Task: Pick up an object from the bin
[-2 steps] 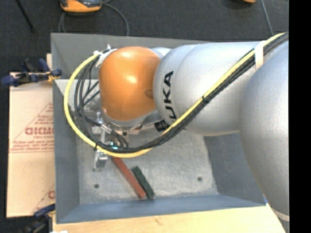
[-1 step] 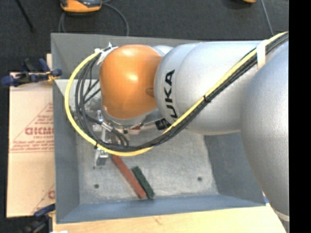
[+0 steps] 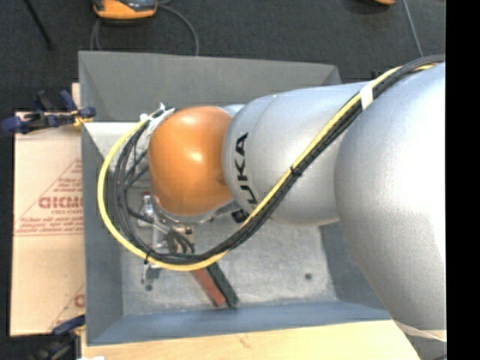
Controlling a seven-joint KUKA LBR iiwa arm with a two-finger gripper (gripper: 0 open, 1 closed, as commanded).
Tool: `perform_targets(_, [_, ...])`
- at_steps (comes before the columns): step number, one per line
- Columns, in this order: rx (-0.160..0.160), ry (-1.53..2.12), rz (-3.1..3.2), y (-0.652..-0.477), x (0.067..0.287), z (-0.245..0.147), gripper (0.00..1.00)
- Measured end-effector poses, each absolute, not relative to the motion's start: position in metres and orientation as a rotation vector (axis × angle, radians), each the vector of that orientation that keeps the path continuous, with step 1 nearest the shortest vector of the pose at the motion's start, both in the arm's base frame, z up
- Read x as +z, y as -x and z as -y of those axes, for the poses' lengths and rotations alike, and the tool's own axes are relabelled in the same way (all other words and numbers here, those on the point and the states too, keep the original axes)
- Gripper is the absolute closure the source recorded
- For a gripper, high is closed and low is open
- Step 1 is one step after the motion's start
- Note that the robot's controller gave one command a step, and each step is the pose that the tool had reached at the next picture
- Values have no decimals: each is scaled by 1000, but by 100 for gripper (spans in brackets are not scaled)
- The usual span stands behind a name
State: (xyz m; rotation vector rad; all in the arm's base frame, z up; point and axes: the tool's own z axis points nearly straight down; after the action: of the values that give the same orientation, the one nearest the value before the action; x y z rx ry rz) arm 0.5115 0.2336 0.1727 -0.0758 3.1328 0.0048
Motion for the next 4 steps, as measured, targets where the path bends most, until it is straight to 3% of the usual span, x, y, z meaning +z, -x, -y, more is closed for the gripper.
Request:
perform_targets(1, [2, 1, -3141, -491, 126, -220, 0])
perform_targets(2, [1, -17, -3142, -526, 99, -193, 0])
perform_targets(3, [2, -54, -3132, -545, 95, -169, 0])
perform_targets(4, [0, -47, -3140, -527, 94, -131, 0])
